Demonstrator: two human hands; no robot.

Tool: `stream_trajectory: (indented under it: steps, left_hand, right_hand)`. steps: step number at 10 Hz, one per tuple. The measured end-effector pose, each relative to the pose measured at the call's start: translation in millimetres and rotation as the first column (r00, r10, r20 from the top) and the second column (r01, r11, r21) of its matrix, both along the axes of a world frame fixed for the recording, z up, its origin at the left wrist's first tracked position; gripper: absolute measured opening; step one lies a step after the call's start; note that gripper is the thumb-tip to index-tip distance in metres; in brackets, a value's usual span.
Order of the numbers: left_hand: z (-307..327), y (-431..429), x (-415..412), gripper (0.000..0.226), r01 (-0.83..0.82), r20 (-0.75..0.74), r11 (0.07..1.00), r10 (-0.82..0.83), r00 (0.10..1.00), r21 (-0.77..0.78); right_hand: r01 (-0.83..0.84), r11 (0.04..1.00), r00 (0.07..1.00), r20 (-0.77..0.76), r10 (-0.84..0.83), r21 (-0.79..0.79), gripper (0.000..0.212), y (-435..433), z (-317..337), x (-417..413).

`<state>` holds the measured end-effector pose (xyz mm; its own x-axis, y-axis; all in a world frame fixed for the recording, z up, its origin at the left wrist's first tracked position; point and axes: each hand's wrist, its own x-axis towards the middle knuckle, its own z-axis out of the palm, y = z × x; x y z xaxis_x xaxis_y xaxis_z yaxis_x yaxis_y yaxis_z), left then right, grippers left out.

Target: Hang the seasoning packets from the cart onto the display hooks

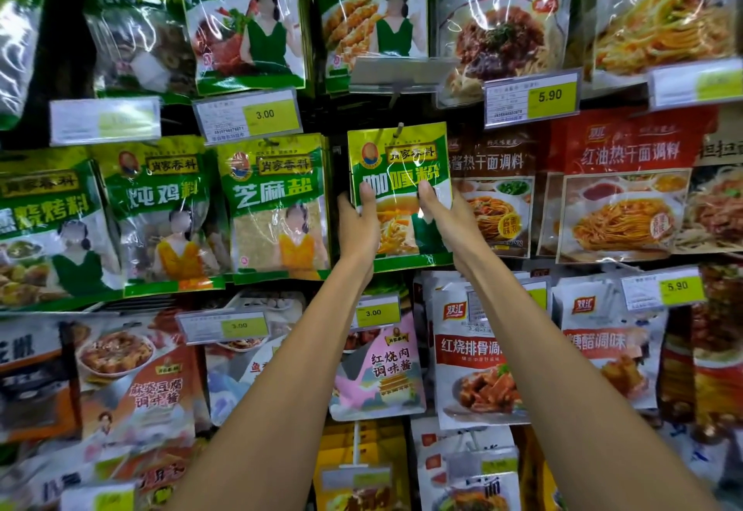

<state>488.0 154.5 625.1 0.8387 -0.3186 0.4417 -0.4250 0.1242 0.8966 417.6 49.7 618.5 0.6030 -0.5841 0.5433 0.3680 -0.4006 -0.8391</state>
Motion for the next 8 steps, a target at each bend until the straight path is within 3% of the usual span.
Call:
stream_trajectory:
  steps: [2,5,7,8]
  left_hand:
    - [-5,7,-8,0.061,0.001,0.033,0.998,0.001,0.999,-0.062]
    - [-9,21,-14,0.068,-0.011,0.073,0.999,0.009,0.997,0.039]
    - [-17,47,-29,0.059,-0.103,0.302,0.986,0.060,0.951,0.129]
    - [-21,65,-37,0.049,-0.171,0.421,0.979,0.111,0.900,0.109]
  right_hand:
    - [0.013,1.000,1.000,0.029,-0.013,-0.002,0.058,6,-4,-8]
    - [0.012,1.000,1.000,-0.002,-0.012,0.017,0.053,11,-3,-25]
    - [0.130,0.990,0.988,-0.079,-0.134,-0.061,0.064,17,-13,-40]
    - [0.273,0.933,0.960,0.013,-0.278,-0.236,0.050,23,-26,-57]
